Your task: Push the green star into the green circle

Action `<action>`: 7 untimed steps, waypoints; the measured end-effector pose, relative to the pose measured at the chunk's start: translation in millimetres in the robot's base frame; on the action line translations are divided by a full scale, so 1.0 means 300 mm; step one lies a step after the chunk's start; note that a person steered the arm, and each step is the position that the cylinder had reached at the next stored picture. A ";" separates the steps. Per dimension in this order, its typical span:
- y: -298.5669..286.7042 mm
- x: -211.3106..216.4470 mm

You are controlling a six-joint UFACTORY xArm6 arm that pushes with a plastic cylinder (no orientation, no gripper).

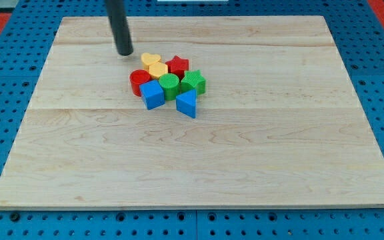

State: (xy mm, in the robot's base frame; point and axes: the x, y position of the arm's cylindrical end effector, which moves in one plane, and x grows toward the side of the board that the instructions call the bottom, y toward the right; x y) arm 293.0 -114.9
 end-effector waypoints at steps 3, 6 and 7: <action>0.106 -0.062; 0.436 0.170; 0.431 0.241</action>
State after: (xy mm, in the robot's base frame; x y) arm 365.3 14.4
